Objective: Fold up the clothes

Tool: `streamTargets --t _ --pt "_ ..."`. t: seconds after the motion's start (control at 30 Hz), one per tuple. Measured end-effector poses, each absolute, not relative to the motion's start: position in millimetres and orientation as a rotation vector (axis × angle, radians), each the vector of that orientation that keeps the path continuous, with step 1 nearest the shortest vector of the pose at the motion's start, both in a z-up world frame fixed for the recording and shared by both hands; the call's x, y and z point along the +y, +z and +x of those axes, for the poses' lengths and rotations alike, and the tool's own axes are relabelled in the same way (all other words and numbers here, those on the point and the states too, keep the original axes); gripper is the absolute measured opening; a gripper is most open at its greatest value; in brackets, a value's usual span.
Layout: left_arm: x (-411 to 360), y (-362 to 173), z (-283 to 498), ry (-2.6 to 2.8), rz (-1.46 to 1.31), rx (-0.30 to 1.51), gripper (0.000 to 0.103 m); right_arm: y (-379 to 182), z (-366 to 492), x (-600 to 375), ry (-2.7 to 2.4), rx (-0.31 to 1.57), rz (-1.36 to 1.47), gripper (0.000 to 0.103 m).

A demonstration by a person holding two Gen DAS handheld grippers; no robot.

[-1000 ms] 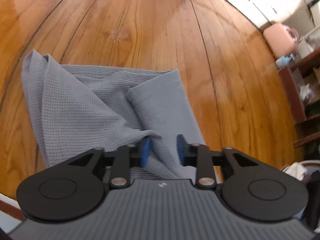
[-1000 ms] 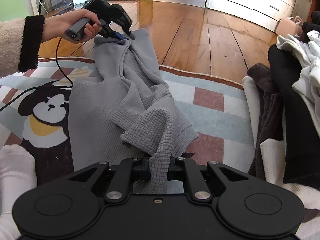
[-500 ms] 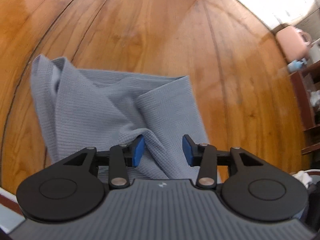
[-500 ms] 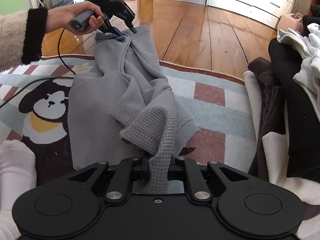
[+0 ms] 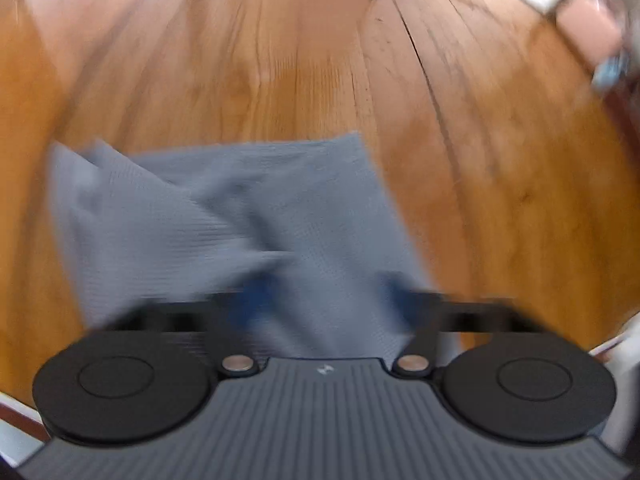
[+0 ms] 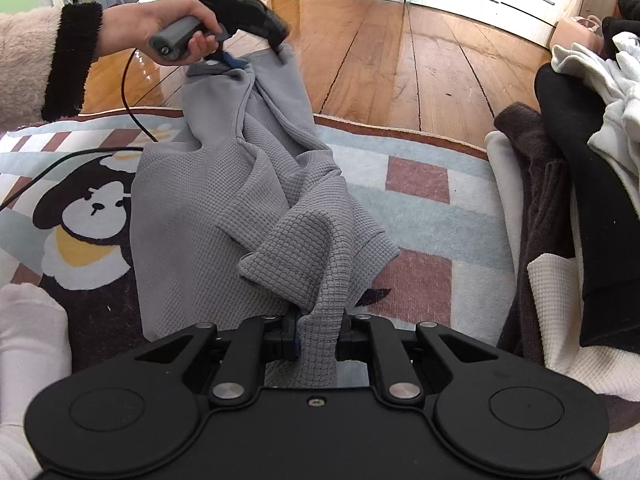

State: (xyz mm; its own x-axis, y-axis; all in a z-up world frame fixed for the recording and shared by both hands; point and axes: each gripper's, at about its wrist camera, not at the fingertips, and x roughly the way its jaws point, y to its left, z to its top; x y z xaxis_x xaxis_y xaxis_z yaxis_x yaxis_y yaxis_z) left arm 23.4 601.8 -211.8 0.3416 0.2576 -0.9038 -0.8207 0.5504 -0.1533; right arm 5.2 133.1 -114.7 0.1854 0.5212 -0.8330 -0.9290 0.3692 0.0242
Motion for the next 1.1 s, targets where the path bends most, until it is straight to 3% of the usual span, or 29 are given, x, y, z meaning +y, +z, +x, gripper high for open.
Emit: streamTargets --t 0.03,0.23,0.63,0.9,1.1 --pt "600.9 -212.8 21.1 0.763 -0.672 0.976 0.002 -115.1 5.5 133.2 1.101 0.878 -0.565 0.015" --pt "600.5 -197.5 -23.0 0.686 -0.756 0.831 0.002 -115.6 7.1 134.2 1.102 0.869 -0.57 0.015" --pt "559.1 -70.4 -134.3 0.636 -0.594 0.504 0.002 -99.9 3.6 128.9 1.084 0.764 -0.552 0.014" --pt "557.2 -130.5 -228.5 0.803 -0.773 0.658 0.003 -74.6 2.0 109.1 1.105 0.754 -0.427 0.012" --pt "569.8 -172.5 -277.6 0.961 -0.839 0.793 0.004 -89.6 1.8 116.0 1.092 0.782 -0.473 0.012"
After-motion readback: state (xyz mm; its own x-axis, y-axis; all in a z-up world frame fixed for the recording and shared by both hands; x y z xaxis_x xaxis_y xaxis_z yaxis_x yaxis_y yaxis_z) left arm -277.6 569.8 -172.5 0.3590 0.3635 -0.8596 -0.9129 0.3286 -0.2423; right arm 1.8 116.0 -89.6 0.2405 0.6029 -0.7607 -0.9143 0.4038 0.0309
